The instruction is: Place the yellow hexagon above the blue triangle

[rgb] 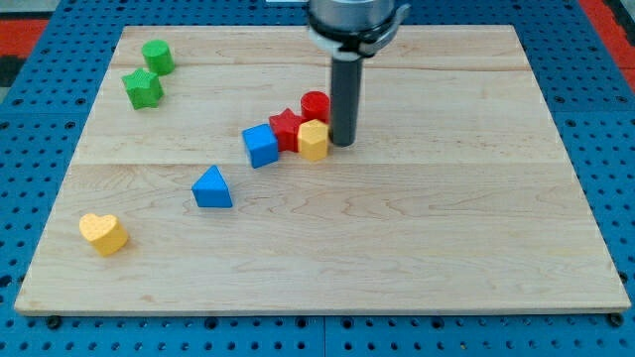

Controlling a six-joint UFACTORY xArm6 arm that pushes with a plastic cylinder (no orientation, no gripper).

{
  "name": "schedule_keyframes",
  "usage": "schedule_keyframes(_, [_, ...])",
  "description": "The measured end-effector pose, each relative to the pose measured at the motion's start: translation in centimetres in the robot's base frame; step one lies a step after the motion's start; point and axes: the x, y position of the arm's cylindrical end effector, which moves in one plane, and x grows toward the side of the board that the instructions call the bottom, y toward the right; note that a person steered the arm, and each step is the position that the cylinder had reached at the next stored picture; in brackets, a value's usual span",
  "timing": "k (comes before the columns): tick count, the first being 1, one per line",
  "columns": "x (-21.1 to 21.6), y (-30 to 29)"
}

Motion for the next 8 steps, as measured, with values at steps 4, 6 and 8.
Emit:
schedule_keyframes(4, [0.0, -13.1])
schedule_keyframes(6, [-1.5, -7.3])
schedule_keyframes(8, [-3.8, -10.0])
